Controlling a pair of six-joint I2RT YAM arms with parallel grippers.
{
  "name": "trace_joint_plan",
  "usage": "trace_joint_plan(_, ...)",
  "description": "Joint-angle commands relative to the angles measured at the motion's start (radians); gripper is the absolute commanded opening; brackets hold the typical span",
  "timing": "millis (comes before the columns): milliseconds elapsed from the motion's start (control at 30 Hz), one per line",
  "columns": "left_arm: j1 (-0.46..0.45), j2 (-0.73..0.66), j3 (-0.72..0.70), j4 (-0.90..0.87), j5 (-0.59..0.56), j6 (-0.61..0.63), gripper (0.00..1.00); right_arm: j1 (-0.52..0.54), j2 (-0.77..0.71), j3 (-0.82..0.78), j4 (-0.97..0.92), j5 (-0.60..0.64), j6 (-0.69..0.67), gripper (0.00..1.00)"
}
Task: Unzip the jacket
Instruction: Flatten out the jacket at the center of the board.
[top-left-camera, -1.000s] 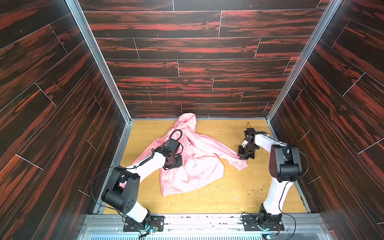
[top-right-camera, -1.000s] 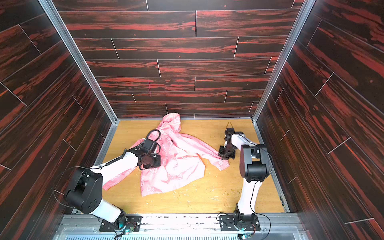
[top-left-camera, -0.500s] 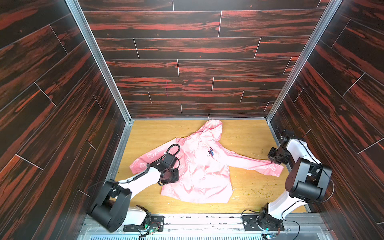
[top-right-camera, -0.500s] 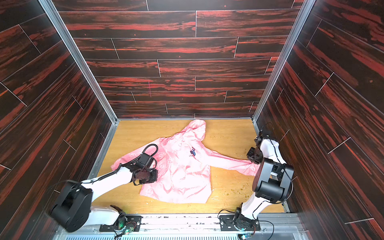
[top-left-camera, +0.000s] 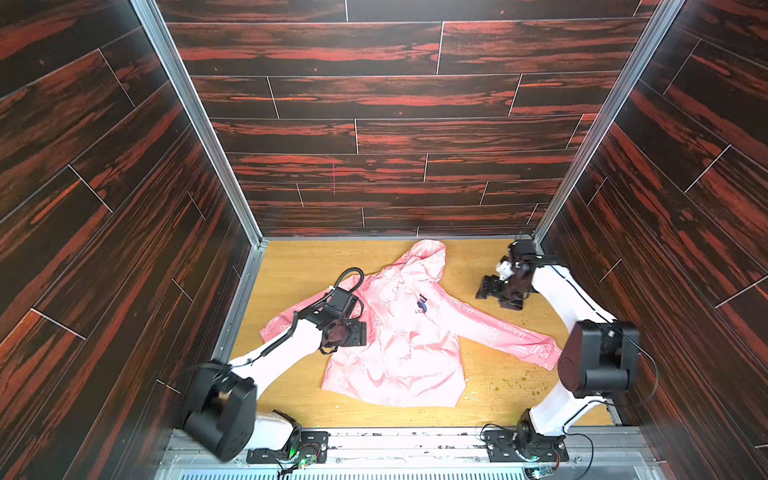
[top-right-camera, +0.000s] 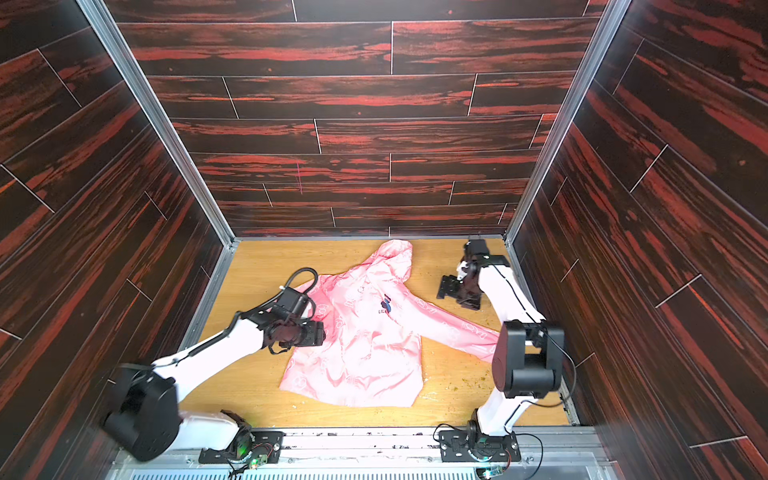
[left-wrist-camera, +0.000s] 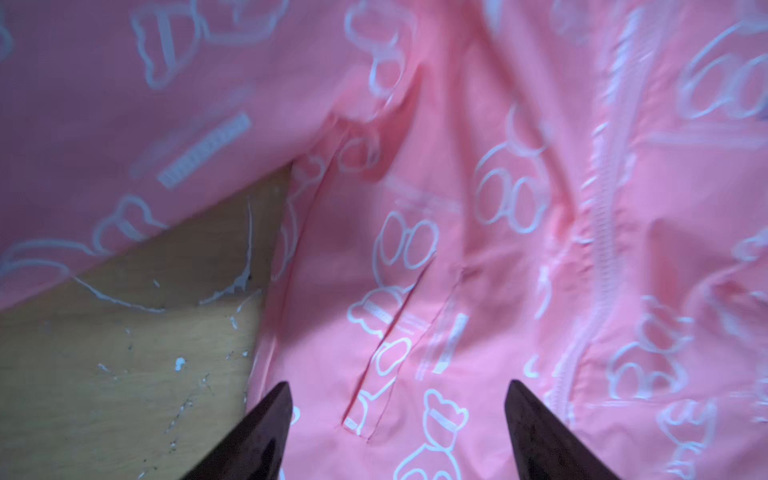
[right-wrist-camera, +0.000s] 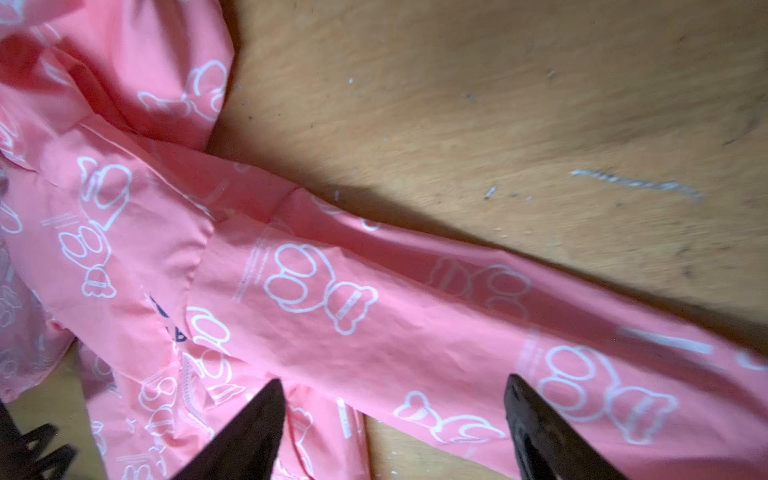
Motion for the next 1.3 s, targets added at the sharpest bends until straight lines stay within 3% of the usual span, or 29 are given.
trace_joint_plan(0,0.003,0.014,-0.048,-0.071,-0.019,-0.051,0.73,-0.022,0.066,-0.056,-0.011,0.048,0.016,0.53)
trace_joint_plan(67,0.004,0.018,-0.091,-0.052,-0.028,-0.096,0.52,-0.023,0.086,-0.078,-0.008,0.074,0.015,0.22)
trace_joint_plan(133,0.003,0.018,-0.142,-0.023,-0.015,-0.141,0.23,-0.031,0.109,-0.103,0.003,0.076,0.017,0.04)
trace_joint_plan(267,0.003,-0.051,-0.285,0.047,0.015,-0.245,0.00,-0.089,0.163,-0.134,0.010,0.134,0.016,0.00)
trace_joint_plan(467,0.001,-0.334,-0.431,-0.075,-0.048,-0.328,0.00,-0.304,0.168,-0.142,0.042,0.159,0.014,0.00)
trace_joint_plan(600,-0.013,-0.539,-0.448,-0.098,-0.064,-0.378,0.00,-0.332,0.151,-0.035,0.005,0.227,0.003,0.01)
trace_joint_plan(633,-0.016,-0.581,-0.423,-0.101,-0.101,-0.385,0.00,-0.327,0.145,0.002,-0.004,0.208,0.004,0.08)
trace_joint_plan(667,-0.016,-0.605,-0.390,-0.105,-0.133,-0.376,0.04,-0.313,0.133,0.033,-0.002,0.165,-0.001,0.19)
trace_joint_plan(733,-0.018,-0.604,-0.299,-0.120,-0.215,-0.330,0.40,-0.261,0.111,0.087,0.003,0.093,-0.002,0.41)
trace_joint_plan(800,-0.014,-0.546,-0.200,-0.127,-0.302,-0.264,0.73,-0.187,0.108,0.143,-0.003,-0.022,-0.025,0.55)
trace_joint_plan(833,-0.008,-0.496,-0.139,-0.148,-0.346,-0.223,0.93,-0.142,0.108,0.164,-0.005,-0.060,-0.023,0.75)
trace_joint_plan(867,0.001,-0.442,-0.089,-0.165,-0.376,-0.190,1.00,-0.104,0.108,0.176,-0.007,-0.084,-0.027,0.83)
trace_joint_plan(933,0.052,-0.310,0.018,-0.235,-0.411,-0.170,1.00,-0.032,0.111,0.181,-0.018,-0.094,-0.029,0.91)
trace_joint_plan(1100,0.193,-0.155,0.091,-0.181,-0.414,-0.156,1.00,0.022,0.090,0.088,-0.032,-0.001,-0.020,0.92)
trace_joint_plan(1200,0.291,-0.112,0.056,-0.107,-0.342,-0.179,0.98,0.023,0.070,0.010,-0.044,0.094,-0.015,0.83)
trace_joint_plan(1267,0.346,-0.076,0.029,-0.058,-0.274,-0.195,0.89,0.021,0.061,-0.042,-0.038,0.111,-0.010,0.70)
